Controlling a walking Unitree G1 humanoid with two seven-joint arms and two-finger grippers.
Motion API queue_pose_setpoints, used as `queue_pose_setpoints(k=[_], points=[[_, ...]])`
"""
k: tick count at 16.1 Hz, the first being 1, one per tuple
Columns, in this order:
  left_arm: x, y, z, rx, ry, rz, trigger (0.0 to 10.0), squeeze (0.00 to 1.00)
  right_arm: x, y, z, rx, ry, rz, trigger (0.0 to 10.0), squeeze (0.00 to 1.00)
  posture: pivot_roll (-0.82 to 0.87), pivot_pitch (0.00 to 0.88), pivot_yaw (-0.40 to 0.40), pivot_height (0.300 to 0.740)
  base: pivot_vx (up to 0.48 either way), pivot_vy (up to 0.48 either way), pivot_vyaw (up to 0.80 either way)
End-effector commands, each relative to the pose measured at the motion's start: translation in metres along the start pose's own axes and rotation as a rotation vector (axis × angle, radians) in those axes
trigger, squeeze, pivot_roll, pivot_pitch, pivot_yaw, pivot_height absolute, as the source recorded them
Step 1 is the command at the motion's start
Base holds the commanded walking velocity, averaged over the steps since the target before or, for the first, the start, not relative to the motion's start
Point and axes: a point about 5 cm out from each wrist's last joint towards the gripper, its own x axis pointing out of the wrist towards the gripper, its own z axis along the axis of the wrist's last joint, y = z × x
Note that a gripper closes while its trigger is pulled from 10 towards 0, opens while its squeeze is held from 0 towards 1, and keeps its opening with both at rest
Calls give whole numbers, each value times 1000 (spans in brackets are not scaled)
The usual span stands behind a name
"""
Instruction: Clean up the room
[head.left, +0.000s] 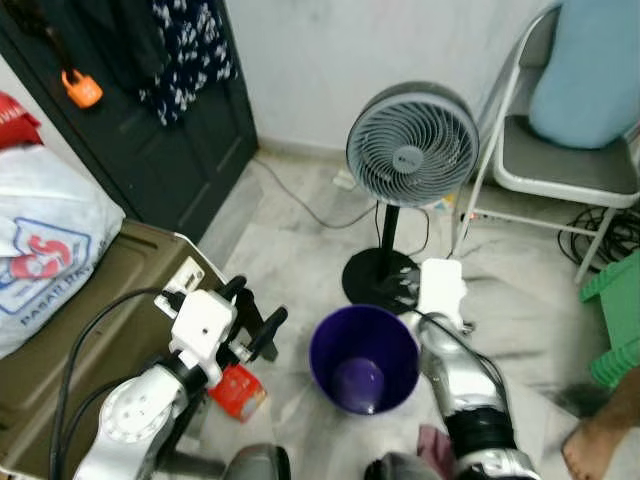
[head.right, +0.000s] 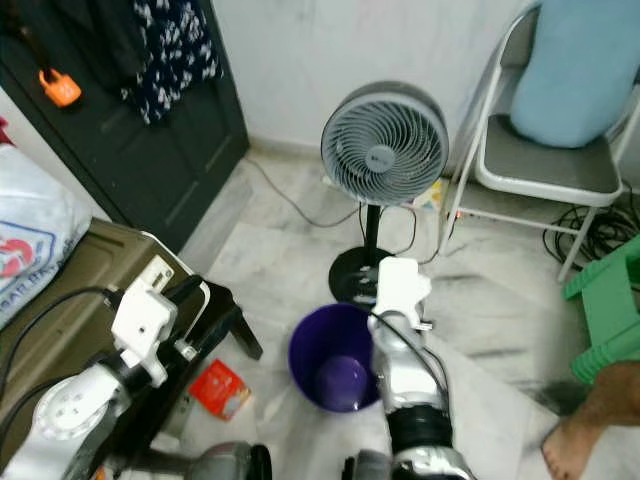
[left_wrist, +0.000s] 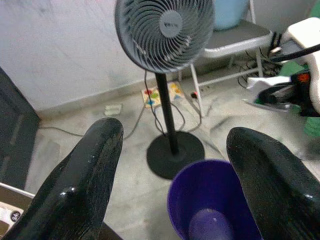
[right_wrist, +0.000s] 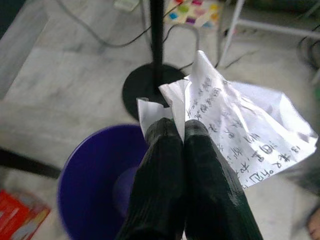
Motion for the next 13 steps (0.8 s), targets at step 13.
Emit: queue_pose_setpoints(k=[13], points=[[-17,-2,19,28,39,-31,10000,0,22,34,-3,-31,125,-69,10000,114,121,203,112,740,0,0,0]])
